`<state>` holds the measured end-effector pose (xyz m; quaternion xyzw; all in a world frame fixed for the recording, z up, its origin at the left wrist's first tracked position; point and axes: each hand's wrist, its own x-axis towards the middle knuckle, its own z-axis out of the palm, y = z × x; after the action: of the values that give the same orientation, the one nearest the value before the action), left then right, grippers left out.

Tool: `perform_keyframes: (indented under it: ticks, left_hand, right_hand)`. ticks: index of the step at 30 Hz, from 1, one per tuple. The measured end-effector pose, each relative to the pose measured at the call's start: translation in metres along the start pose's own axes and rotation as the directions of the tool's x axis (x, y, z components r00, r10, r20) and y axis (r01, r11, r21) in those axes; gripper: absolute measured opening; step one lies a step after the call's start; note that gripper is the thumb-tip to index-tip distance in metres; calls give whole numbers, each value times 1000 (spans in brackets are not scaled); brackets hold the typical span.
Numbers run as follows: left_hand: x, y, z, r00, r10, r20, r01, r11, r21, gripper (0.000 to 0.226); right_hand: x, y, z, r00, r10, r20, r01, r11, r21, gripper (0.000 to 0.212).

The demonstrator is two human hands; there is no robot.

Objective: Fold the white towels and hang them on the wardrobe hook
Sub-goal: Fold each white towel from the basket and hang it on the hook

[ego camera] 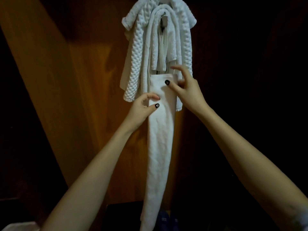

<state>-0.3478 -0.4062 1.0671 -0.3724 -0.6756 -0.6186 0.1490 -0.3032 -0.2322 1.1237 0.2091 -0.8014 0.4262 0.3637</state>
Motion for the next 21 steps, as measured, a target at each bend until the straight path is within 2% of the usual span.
perform_keyframes:
  ticks: [3,7,10,14,19,21]
  left_hand:
    - [9,4,-7,1000,15,16,-14,999,-48,29]
    - [22,15,-10,1000,22,21,-21,998,-61,31]
    - [29,19,-11,999,32,16,-31,998,-46,33]
    - [30,16,-14,999,42,30,-44,997,63,38]
    - [-30,-23,-1,958,116,-263,-44,964,262,39]
    - [-67,-45,8,960,30,-279,33,975,220,39]
  right_hand:
    - [-35,12,2,984,6,175,-31,990,139,47]
    - [-60,21,16,953,63,295,-148,949,277,35]
    - [-58,16,19,933,65,353,-176,940,293,38]
    - [-52,14,23,948,129,291,-200,952,230,32]
    - [-51,14,34,957,255,137,-265,963,56,30]
    - [-52,14,38,956,266,126,-271,962,22,35]
